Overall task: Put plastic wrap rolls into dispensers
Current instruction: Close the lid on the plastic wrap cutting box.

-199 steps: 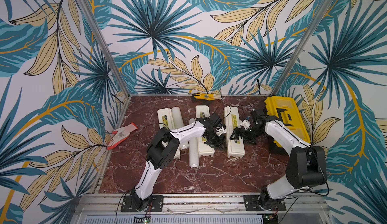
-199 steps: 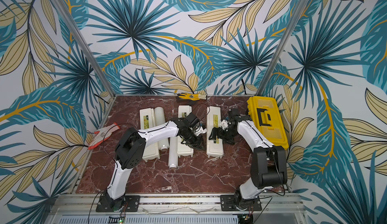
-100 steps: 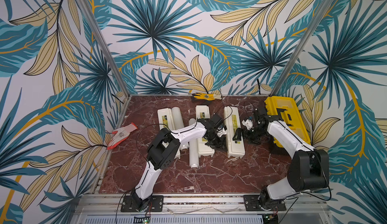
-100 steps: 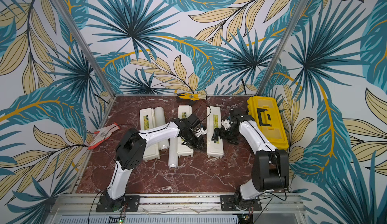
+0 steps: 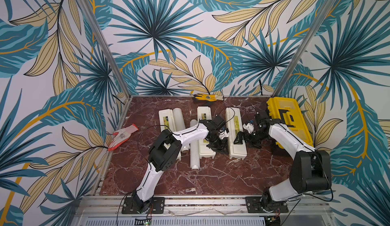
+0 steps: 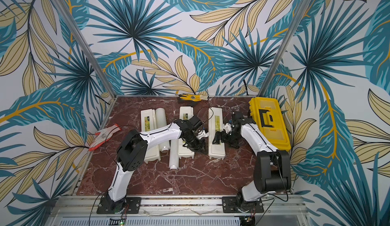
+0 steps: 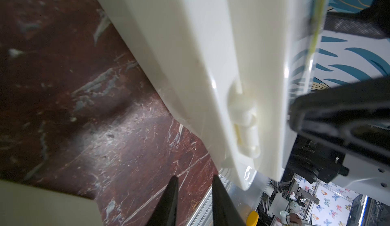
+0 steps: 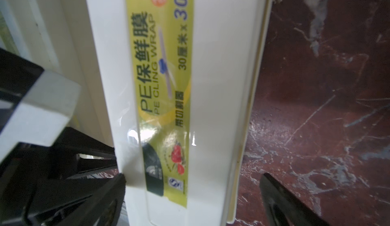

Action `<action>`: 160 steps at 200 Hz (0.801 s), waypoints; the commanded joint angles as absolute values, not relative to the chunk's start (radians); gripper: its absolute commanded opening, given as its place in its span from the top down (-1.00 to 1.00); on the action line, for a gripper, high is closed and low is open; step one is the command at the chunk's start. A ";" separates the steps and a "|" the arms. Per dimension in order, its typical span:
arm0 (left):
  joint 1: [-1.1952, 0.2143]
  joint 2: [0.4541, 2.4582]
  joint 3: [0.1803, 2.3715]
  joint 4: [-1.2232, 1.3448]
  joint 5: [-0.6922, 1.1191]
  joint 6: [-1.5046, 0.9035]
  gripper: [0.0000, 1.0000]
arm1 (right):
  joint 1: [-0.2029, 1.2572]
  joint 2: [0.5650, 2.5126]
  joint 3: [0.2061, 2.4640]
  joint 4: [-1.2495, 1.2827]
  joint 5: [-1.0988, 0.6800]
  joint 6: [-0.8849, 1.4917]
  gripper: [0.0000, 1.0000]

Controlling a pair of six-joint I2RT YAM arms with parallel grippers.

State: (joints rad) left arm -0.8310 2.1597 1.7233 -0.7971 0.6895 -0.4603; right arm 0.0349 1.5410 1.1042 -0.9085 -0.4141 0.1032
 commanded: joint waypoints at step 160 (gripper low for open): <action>-0.832 2.225 1.794 -0.810 0.593 -0.451 0.35 | 0.032 1.613 1.045 -0.875 -0.340 0.096 -0.59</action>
State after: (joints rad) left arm -0.8421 2.2143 1.7782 -0.8082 0.6525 -0.4648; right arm 0.0330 1.5749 1.0786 -0.8799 -0.4236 0.0963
